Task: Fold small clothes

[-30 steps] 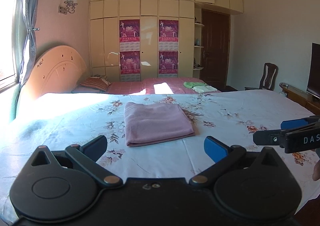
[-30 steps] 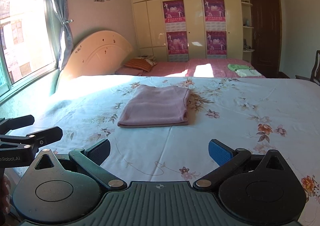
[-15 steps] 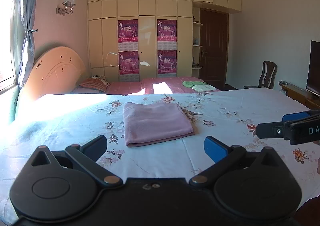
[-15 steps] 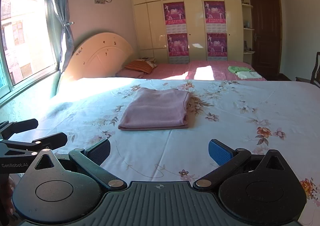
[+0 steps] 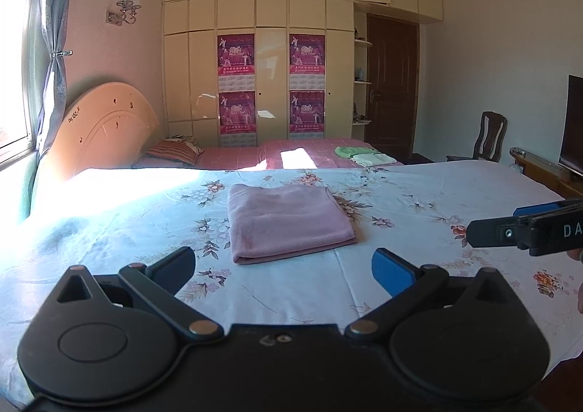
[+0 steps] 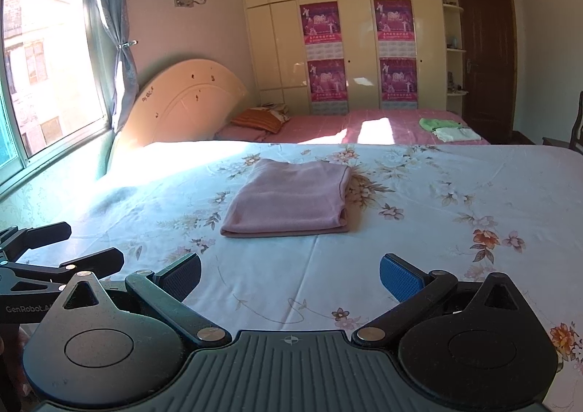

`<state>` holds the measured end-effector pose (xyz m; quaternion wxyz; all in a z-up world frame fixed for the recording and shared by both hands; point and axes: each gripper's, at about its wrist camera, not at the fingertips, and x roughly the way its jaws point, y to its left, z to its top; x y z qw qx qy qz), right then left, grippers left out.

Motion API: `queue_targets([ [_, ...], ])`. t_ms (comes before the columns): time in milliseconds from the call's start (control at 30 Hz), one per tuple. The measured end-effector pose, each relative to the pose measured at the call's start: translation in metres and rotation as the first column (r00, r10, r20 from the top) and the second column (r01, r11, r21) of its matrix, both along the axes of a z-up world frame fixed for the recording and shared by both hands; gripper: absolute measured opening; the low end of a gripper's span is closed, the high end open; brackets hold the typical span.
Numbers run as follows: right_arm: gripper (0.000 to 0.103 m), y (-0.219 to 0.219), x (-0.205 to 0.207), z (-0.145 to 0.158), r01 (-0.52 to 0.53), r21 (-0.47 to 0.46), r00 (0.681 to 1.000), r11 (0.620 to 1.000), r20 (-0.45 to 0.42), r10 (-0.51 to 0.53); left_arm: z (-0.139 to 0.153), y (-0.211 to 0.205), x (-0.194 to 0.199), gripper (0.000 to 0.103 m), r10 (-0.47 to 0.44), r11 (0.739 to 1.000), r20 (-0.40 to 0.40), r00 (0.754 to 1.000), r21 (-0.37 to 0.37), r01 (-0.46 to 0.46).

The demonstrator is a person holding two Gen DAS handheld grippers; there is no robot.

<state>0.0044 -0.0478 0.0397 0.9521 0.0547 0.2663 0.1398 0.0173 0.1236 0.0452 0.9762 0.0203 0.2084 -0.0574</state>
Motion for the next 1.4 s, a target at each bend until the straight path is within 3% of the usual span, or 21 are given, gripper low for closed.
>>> queue_targets([
  [1400,0.103,0.0044,0.0046,-0.0044,-0.016,-0.028,1.000,0.999,0.004,0.016,0.0020,0.0012,0.0011,0.103,-0.007,1.000,0.006,1.000,-0.010,0.007],
])
